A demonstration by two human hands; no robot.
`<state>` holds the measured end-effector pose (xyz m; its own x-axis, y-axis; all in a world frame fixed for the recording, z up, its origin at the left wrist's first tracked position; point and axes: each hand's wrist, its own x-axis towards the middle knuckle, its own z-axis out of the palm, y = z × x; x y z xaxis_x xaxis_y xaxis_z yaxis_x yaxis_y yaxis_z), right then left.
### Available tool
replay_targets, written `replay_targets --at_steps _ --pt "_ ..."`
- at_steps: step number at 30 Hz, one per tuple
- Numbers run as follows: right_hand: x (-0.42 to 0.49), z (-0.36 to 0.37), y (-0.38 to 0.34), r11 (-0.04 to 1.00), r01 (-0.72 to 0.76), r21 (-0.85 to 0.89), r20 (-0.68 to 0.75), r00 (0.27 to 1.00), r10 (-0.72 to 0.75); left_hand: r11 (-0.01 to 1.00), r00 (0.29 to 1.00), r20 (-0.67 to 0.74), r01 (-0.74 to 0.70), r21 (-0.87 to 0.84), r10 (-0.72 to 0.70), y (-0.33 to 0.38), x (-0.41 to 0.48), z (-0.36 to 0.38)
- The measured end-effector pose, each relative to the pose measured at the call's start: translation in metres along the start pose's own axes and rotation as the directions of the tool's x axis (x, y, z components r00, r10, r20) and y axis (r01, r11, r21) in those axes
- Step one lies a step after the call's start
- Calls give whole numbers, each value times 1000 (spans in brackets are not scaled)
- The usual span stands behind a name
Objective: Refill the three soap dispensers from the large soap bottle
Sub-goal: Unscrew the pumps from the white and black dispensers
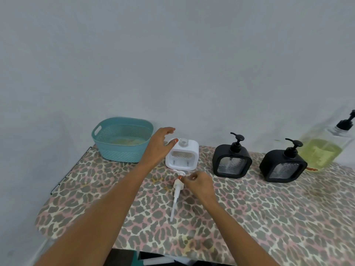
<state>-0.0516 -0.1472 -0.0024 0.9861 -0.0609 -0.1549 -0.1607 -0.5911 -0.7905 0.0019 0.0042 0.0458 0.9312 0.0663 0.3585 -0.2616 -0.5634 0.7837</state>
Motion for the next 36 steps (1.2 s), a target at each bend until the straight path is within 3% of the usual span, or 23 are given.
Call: replay_targets --at_steps 4,8,13,22,36 --pt "5 -48 2 997 73 5 -115 991 -72 994 994 -30 -106 -21 105 30 3 19" --pt "22 -95 12 991 116 72 -278 956 -92 984 980 101 -167 -58 172 51 6 53" --pt "42 -135 24 987 130 98 -408 910 -79 996 949 313 -9 -92 37 60 9 99" --pt "82 -135 30 985 170 -34 -239 955 -174 997 865 496 52 61 -75 53 20 133" --pt "89 -142 30 943 304 -133 -169 931 -324 999 862 506 -9 35 -10 54 25 132"
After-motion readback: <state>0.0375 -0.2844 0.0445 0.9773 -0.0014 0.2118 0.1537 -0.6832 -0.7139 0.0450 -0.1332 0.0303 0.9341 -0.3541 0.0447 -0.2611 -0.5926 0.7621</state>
